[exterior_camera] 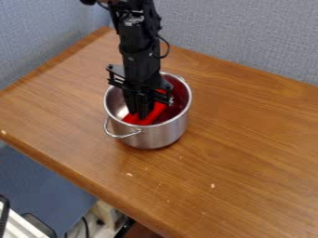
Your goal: Move the red object from the metal pot to the table
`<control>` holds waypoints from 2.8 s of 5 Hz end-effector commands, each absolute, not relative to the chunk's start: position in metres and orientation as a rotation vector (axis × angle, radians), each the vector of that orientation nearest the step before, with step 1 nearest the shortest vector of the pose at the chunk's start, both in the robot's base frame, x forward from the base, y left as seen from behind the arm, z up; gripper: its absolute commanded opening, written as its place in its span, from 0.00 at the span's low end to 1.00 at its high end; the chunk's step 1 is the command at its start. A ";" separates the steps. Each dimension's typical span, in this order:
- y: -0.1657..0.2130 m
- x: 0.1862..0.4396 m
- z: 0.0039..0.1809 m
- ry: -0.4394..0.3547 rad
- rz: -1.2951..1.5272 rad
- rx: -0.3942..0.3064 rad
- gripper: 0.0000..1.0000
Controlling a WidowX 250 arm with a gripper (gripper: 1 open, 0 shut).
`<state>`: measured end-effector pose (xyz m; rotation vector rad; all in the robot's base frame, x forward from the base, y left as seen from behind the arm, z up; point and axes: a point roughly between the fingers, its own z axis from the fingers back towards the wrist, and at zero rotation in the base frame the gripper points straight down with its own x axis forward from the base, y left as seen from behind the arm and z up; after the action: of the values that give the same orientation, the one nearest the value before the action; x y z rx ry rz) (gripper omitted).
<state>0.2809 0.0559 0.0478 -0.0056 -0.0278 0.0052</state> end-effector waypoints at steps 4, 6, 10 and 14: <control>0.060 0.290 0.077 -0.089 -0.044 -0.085 0.00; 0.052 0.293 0.093 -0.110 -0.151 -0.107 0.00; 0.009 0.280 0.152 -0.252 -0.403 -0.145 0.00; -0.072 0.278 0.091 -0.180 -0.591 -0.124 0.00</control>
<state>0.2749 -0.0709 0.0838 -0.1320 -0.1551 -0.5814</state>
